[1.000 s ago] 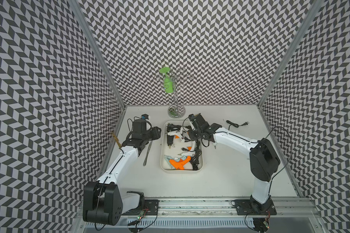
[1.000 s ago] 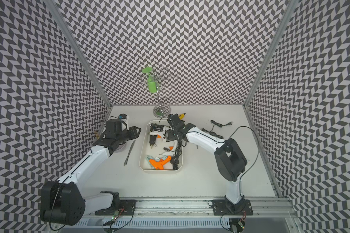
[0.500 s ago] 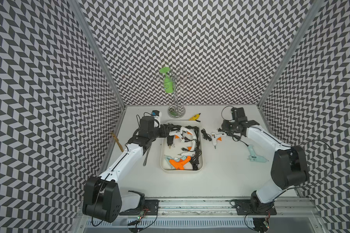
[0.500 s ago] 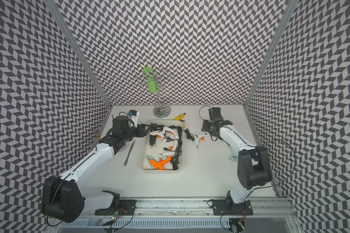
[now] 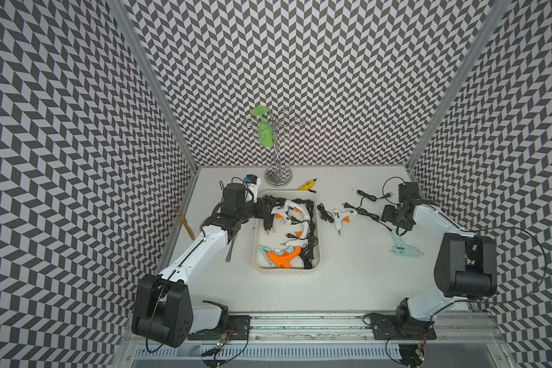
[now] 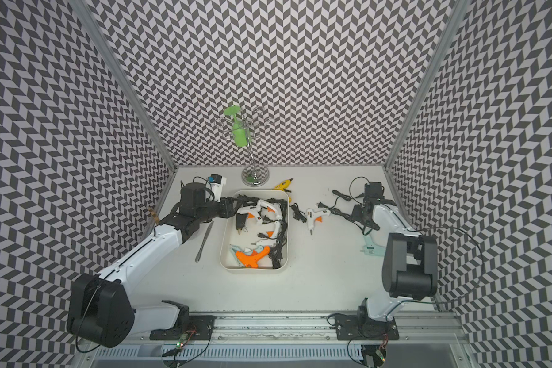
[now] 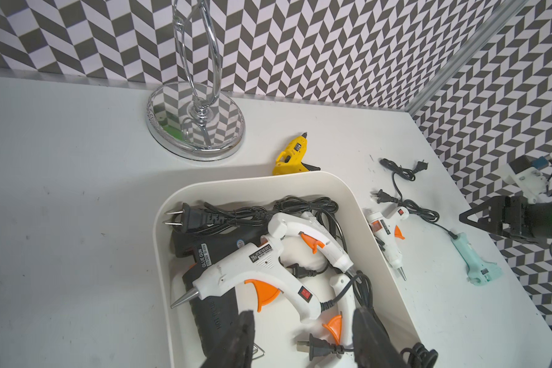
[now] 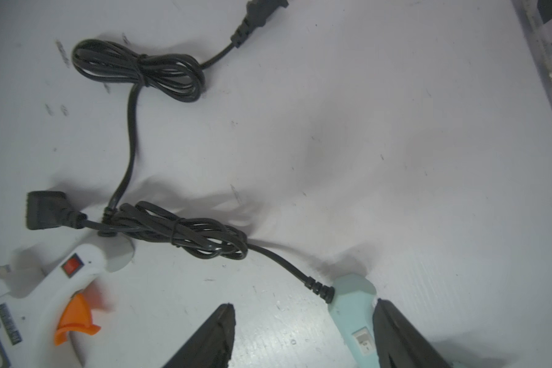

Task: Put the hot melt glue gun into the storage box
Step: Pick up the hot melt adhesive gun from the center of the board.

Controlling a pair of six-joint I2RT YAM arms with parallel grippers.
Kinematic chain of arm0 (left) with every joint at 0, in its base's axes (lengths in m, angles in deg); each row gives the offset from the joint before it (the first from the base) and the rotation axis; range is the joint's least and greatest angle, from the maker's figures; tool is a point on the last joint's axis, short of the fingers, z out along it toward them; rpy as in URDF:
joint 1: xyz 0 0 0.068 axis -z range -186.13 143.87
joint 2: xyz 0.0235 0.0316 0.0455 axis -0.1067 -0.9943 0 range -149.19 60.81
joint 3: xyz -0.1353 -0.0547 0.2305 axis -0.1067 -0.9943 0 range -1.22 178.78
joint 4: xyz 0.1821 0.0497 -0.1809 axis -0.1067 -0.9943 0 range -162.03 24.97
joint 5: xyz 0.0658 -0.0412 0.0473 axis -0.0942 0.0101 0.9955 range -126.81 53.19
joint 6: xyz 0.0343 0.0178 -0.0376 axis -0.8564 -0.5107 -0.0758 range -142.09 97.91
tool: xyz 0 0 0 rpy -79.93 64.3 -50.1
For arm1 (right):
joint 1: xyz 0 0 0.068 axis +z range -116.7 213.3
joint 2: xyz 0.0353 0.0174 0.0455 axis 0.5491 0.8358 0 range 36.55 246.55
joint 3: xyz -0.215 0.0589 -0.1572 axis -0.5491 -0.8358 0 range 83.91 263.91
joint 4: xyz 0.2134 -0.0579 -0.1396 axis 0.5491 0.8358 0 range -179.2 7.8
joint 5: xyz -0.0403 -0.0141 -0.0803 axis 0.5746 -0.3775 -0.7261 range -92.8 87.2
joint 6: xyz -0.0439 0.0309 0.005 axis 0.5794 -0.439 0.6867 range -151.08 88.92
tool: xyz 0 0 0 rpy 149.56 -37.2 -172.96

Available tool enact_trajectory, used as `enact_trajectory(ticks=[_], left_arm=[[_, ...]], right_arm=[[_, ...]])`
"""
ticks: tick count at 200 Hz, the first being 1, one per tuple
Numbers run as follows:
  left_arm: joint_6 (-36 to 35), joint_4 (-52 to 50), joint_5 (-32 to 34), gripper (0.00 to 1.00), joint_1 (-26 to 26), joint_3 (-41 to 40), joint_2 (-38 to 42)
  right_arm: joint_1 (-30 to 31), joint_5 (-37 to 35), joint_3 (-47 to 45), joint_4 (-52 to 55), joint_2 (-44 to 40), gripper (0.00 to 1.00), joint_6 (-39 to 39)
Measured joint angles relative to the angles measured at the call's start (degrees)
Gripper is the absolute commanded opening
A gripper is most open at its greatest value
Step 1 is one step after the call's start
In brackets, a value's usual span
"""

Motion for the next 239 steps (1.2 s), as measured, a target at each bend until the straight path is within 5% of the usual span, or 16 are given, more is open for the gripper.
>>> enact_trajectory(ticks=[119, 239], left_arm=[[-1.4, -1.6, -1.8, 0.54, 0.0, 1.4, -1.6], [-1.6, -1.8, -1.7, 0.54, 0.0, 1.4, -2.3]], right_arm=[[-1.8, 0.5, -7.4, -0.9, 1.7, 0.70, 6.8], [0.4, 2.2, -3.5, -3.6, 7.1, 0.19, 7.0]])
